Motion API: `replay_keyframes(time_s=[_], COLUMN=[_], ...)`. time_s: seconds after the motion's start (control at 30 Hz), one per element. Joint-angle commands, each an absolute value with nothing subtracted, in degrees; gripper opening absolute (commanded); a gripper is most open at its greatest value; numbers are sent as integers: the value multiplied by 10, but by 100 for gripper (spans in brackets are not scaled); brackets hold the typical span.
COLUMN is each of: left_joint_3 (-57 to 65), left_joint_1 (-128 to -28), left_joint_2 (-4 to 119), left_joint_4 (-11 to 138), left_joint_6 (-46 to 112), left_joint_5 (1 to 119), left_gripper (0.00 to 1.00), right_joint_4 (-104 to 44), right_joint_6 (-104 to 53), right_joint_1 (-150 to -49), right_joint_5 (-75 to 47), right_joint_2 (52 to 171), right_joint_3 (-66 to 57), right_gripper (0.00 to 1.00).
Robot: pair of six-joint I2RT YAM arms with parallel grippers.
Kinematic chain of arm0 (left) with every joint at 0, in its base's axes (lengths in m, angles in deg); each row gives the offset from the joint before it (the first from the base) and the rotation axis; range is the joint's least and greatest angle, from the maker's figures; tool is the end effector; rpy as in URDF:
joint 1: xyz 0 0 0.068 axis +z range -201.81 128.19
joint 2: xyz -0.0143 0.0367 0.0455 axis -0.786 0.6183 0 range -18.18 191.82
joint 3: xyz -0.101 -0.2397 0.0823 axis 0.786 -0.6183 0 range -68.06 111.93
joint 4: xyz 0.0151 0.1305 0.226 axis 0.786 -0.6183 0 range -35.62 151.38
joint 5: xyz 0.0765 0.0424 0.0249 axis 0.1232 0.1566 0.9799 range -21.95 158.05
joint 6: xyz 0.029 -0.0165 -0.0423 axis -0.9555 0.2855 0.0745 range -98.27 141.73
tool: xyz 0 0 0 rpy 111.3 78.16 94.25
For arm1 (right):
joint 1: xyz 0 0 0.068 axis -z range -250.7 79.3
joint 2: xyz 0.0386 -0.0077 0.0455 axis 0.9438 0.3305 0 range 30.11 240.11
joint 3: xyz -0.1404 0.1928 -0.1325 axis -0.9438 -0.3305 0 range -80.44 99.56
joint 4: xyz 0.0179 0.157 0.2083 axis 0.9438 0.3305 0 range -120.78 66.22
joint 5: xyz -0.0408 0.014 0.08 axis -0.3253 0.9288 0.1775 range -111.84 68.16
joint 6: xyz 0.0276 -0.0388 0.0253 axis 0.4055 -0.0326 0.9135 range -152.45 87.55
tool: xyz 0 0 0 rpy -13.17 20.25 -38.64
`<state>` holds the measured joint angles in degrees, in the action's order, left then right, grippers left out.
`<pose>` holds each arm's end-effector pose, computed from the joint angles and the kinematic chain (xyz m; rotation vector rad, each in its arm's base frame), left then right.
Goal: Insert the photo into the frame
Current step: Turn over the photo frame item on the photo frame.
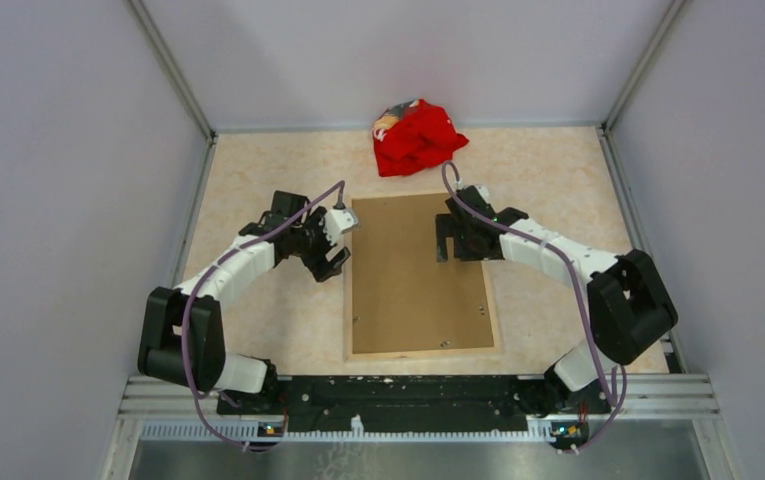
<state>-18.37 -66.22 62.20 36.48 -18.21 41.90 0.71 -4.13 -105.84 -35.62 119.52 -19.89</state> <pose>0.2644 -0.0841 0.2130 1.2680 2.0863 -0.3848 0.2620 0.1741 0.2175 -0.0711 2.5773 0.0939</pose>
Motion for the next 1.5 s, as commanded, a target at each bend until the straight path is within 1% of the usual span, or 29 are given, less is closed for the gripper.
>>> replay_keyframes(time_s=[0.0, 0.37, 0.43, 0.57, 0.6, 0.63, 0.77, 0.8, 0.83, 0.93, 1.07, 1.13, 1.23, 1.47], left_joint_3=[-176, -171, -170, -155, -148, -138, -108, -107, -107, -112, -120, -121, -120, -116], left_joint_1=[-665, -665, -665, -665, -664, -664, -664, -664, -664, -663, -659, -659, -658, -658], left_joint_2=[607, 610, 616, 645, 656, 669, 713, 719, 724, 738, 743, 748, 757, 780], left_joint_4=[359, 359, 357, 353, 349, 344, 322, 320, 319, 316, 317, 318, 314, 313], left_joint_6=[-192, -189, -185, -159, -152, -142, -128, -129, -130, -137, -147, -150, -156, -154], left_joint_5=[409, 409, 409, 403, 396, 386, 345, 339, 333, 325, 310, 307, 304, 290], left_gripper=[91, 91, 91, 90, 89, 88, 77, 74, 71, 64, 59, 53, 40, 33], right_joint_4=[24, 9, 0, -50, -68, -86, -168, -187, -210, -292, -408, -451, -505, -562], right_joint_6=[-51, -54, -58, -60, -56, -54, -14, 0, 16, 72, 121, 135, 138, 123], right_joint_1=[-1067, -1062, -1058, -1056, -1056, -1056, -1064, -1070, -1076, -1106, -1178, -1212, -1250, -1298], right_joint_5=[-376, -371, -366, -334, -321, -304, -226, -221, -198, -156, -186, -207, -227, -220], right_joint_2=[1169, 1149, 1144, 1130, 1126, 1123, 1110, 1110, 1111, 1110, 1095, 1098, 1117, 1199], right_joint_3=[-176, -183, -180, -181, -184, -188, -227, -240, -254, -320, -398, -420, -435, -411], right_gripper=[99, 99, 97, 77, 71, 61, 12, 5, 0, 0, 0, 0, 0, 0])
